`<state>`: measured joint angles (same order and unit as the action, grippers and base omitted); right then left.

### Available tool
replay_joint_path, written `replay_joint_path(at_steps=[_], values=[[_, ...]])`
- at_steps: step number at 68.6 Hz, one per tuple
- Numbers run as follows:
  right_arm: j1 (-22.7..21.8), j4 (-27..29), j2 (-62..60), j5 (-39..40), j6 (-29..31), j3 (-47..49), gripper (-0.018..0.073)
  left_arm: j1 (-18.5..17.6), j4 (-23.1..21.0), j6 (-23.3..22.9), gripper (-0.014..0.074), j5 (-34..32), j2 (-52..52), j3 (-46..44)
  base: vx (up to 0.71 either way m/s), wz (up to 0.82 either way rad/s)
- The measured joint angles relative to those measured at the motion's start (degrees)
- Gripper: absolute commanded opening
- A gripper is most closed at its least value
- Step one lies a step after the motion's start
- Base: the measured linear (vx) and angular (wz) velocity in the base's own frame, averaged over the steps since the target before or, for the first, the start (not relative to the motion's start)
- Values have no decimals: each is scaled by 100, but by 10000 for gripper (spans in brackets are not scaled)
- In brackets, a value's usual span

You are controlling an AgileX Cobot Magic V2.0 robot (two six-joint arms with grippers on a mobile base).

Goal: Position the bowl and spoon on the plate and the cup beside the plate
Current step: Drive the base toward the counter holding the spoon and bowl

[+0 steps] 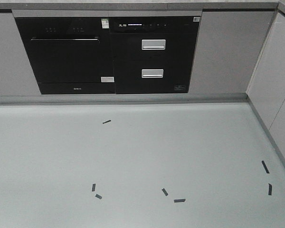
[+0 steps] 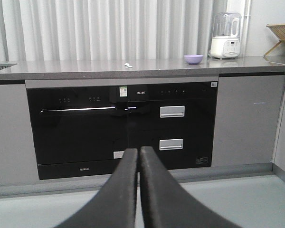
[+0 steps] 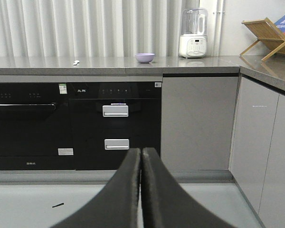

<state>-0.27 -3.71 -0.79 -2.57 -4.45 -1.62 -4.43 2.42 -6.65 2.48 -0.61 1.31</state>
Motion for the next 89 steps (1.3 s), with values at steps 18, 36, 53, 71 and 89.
replay_joint_path(at_steps=[18,36,53,71,89], values=[[0,0,0,0,0,0,-6,0,0,0,-6,0,0,0,3,4],[0,0,0,0,0,0,-6,0,0,0,-6,0,0,0,7,6],[0,0,0,-5,0,0,-6,0,0,0,-6,0,0,0,9,-2],[0,0,0,-5,-2,0,-6,0,0,0,-6,0,0,0,10,-17],[0,0,0,-5,-2,0,-6,0,0,0,-6,0,0,0,14,-8]])
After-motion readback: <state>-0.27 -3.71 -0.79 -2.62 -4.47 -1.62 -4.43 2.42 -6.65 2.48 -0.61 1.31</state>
